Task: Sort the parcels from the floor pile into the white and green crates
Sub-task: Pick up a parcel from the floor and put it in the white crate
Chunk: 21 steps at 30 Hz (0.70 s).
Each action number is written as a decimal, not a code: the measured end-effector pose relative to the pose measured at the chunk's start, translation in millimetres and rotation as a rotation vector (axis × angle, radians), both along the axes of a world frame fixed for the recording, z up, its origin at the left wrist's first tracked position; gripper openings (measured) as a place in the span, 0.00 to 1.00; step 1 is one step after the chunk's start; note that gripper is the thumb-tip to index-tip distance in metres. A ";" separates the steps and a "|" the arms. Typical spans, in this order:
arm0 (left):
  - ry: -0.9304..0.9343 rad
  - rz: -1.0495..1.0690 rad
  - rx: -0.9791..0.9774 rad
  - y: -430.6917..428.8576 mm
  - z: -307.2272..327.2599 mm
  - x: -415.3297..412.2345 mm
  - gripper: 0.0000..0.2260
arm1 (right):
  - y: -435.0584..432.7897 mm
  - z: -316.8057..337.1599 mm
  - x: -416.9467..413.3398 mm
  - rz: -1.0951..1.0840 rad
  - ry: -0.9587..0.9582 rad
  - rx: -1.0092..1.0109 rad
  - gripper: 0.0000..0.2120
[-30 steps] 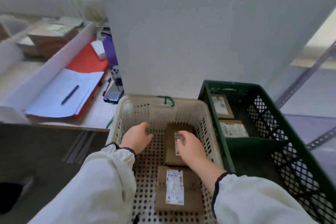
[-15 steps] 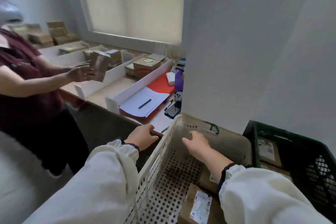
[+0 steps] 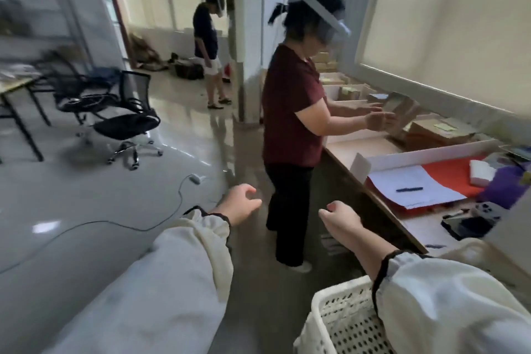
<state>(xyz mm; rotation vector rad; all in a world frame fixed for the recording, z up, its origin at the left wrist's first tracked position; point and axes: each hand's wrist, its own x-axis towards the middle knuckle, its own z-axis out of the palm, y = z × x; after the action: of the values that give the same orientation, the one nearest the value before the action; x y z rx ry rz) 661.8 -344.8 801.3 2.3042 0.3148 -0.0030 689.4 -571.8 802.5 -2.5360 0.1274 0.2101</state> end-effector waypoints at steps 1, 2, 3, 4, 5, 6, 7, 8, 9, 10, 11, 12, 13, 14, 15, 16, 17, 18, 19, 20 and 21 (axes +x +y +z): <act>0.000 0.072 -0.003 32.2 -1.2 -15.7 0.20 | 32.3 2.9 -3.5 0.072 0.005 0.017 0.21; 0.001 0.146 -0.009 64.1 -1.8 -34.4 0.19 | 64.8 3.0 -8.0 0.145 0.002 0.041 0.18; 0.003 0.216 -0.018 97.1 -4.3 -54.3 0.19 | 97.5 5.4 -17.5 0.215 0.014 0.054 0.14; 0.004 0.284 -0.030 129.6 -6.3 -77.3 0.19 | 130.5 5.7 -27.3 0.284 0.016 0.064 0.10; 0.004 0.352 -0.043 160.4 -8.4 -101.8 0.18 | 163.8 4.7 -38.0 0.353 0.021 0.062 0.09; 0.005 0.422 -0.060 189.9 -11.3 -128.7 0.18 | 196.2 2.8 -49.9 0.426 0.024 0.053 0.10; 0.005 0.494 -0.082 217.9 -15.3 -156.8 0.18 | 228.7 1.5 -64.3 0.494 0.038 0.026 0.10; 0.005 0.569 -0.100 243.1 -17.9 -187.1 0.17 | 261.4 -2.5 -78.9 0.556 0.038 0.001 0.10; 0.014 0.641 -0.111 267.0 -20.6 -218.5 0.17 | 294.0 -6.5 -95.9 0.608 0.047 -0.021 0.10; 0.028 0.711 -0.113 288.7 -23.7 -250.8 0.17 | 325.6 -11.6 -114.6 0.666 0.065 -0.036 0.11; 0.052 0.783 -0.117 310.3 -28.8 -284.9 0.17 | 356.8 -16.7 -136.9 0.722 0.084 -0.050 0.10; 0.073 0.855 -0.118 328.9 -33.3 -320.3 0.18 | 387.2 -23.7 -160.4 0.789 0.098 -0.069 0.09; 0.096 0.926 -0.116 346.9 -39.3 -357.0 0.18 | 416.0 -30.4 -185.7 0.868 0.114 -0.098 0.08; 0.105 0.993 -0.113 361.6 -45.2 -392.4 0.18 | 443.1 -38.4 -209.9 0.954 0.125 -0.123 0.08; 0.118 1.066 -0.120 374.8 -52.5 -427.5 0.16 | 468.2 -46.3 -235.7 1.030 0.143 -0.153 0.09; 0.131 1.138 -0.118 383.8 -60.3 -460.8 0.13 | 491.6 -57.8 -260.3 1.096 0.176 -0.169 0.11; 0.162 1.204 -0.116 388.6 -67.9 -491.2 0.09 | 512.8 -70.1 -282.8 1.157 0.219 -0.169 0.13; 0.195 1.250 -0.106 389.1 -75.1 -518.5 0.07 | 531.1 -84.5 -303.7 1.220 0.254 -0.174 0.14; 0.232 1.291 -0.111 388.1 -84.3 -542.3 0.07 | 545.9 -95.8 -324.3 1.287 0.283 -0.199 0.14; 0.260 1.325 -0.122 385.0 -93.7 -562.4 0.07 | 558.4 -106.7 -342.9 1.348 0.314 -0.221 0.12; 0.276 1.368 -0.153 382.5 -105.6 -579.8 0.06 | 569.2 -117.3 -359.4 1.397 0.348 -0.237 0.11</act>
<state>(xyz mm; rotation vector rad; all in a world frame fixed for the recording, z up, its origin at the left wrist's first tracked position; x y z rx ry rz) 82.0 37.7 695.8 1.5218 1.8565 0.3222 329.9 -2.6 685.1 -2.3020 -1.5664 1.1875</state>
